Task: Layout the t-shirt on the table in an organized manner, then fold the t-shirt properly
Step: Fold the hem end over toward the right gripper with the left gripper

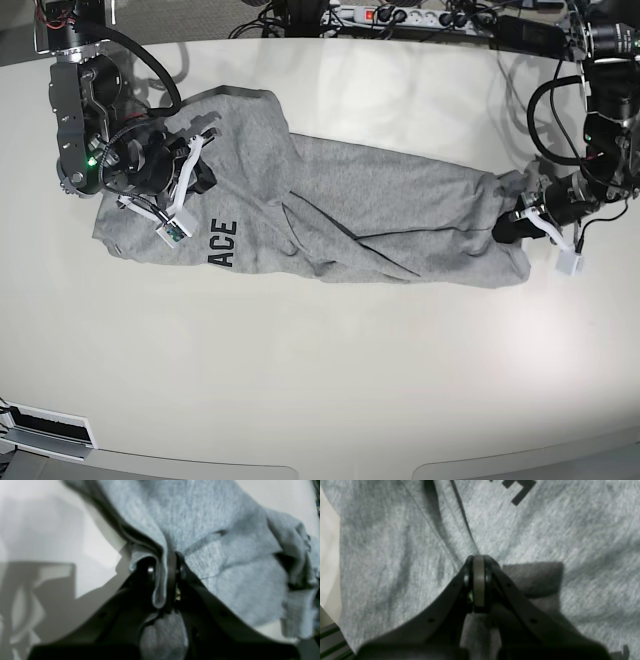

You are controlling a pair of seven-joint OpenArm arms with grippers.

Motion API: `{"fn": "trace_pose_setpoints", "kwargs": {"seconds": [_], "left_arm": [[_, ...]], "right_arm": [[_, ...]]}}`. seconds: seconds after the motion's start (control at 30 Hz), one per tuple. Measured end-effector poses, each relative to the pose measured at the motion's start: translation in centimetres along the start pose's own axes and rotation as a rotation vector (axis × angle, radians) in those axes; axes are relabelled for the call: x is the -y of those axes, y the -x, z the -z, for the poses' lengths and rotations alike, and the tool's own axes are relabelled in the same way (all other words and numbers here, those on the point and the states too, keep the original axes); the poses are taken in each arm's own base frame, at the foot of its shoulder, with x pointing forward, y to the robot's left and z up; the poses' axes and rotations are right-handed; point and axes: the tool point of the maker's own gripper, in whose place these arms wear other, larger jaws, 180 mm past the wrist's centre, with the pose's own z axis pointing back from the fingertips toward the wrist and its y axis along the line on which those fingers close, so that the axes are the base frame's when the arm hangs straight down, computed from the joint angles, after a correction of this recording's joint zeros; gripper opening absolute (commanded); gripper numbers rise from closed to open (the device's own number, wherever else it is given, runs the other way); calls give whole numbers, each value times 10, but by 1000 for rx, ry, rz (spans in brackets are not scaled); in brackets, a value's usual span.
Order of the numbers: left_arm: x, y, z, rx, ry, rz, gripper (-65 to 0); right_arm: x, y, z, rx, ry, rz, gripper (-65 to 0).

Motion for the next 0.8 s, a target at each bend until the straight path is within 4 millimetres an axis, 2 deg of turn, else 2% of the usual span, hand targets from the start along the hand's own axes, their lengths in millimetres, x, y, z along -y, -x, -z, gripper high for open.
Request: {"fn": "trace_pose_setpoints", "kwargs": {"seconds": [0.2,0.4,0.6,0.7,0.8], "left_arm": [[3,-13,-5,-80,10,11,-650],[-23,-29,-31,-87,-58,32,-650],[-32,-34,-44,-88,-73,25,-650],[-26,-38,-50,-80,-17,46,-650],[-14,-47,-59,-75,47,49,-650]], "right_arm": [[0,0,0,-2,-2,1,-650],[0,-1,0,0,0,-1,-650],[4,-22,-3,48,-9,1,-650],[3,-32,-4,81,-27,12,-650],[3,-31,-4,78,-26,11,-650]]}}
